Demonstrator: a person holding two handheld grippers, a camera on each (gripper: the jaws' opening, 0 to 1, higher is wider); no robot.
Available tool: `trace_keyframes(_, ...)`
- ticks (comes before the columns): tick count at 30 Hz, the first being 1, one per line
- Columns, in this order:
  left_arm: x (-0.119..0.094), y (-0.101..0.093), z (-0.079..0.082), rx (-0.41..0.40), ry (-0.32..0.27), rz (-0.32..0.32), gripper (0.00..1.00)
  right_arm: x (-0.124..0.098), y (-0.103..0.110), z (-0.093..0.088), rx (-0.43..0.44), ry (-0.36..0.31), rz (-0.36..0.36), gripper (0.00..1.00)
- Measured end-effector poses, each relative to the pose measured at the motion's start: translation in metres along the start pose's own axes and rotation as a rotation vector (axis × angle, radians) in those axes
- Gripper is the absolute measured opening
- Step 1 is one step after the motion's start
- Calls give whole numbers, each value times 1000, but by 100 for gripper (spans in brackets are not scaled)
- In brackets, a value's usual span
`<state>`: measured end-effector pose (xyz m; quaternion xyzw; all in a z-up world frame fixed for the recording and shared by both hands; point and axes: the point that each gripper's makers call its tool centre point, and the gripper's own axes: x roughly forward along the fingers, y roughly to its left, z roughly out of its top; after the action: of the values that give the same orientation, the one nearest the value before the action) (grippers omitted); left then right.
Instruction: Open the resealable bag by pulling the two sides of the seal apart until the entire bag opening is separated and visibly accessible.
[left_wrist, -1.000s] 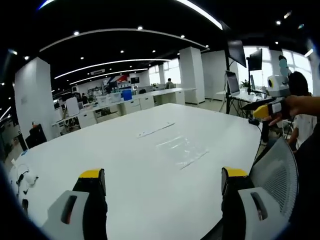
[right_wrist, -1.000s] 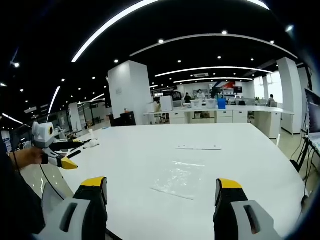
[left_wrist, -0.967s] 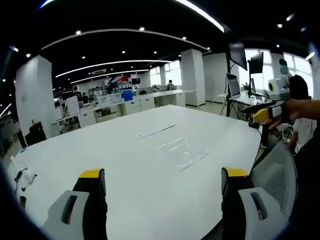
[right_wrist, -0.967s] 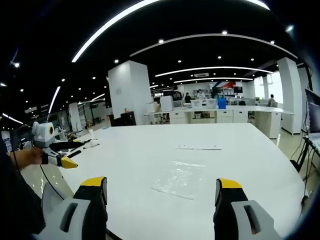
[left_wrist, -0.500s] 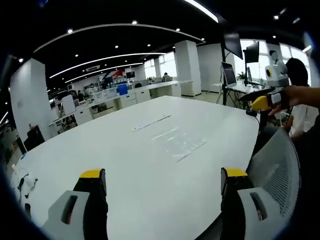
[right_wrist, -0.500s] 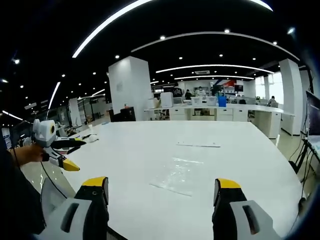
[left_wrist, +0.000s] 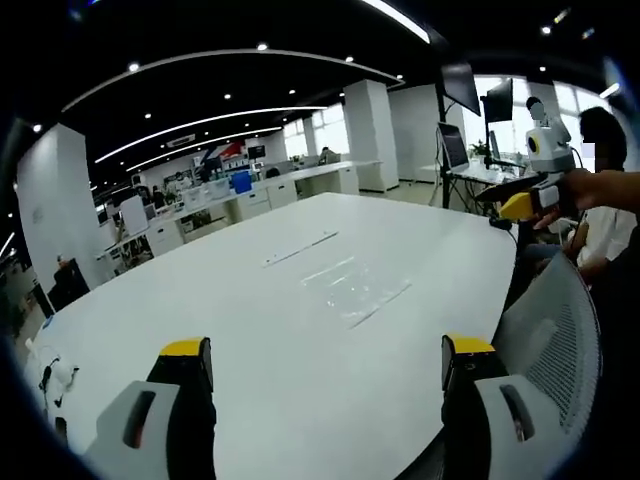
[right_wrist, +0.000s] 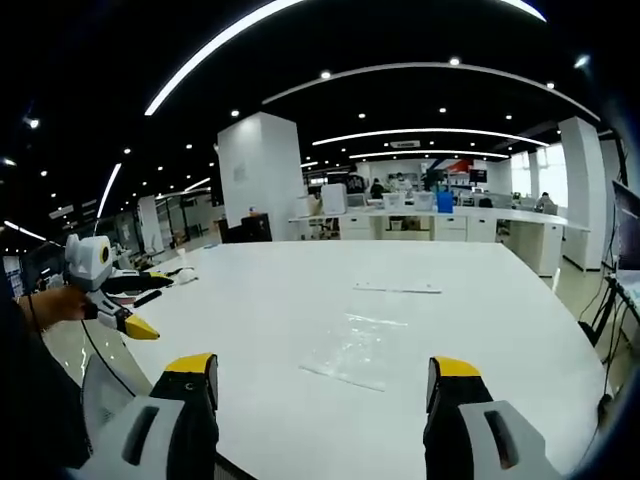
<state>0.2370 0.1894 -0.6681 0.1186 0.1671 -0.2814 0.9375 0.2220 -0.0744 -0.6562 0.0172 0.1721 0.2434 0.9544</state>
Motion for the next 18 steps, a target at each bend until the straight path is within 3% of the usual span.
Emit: trace_keyframes(18,10,2,-2,-6,18,-13,93,13,-5,-10,-2,50,11,83)
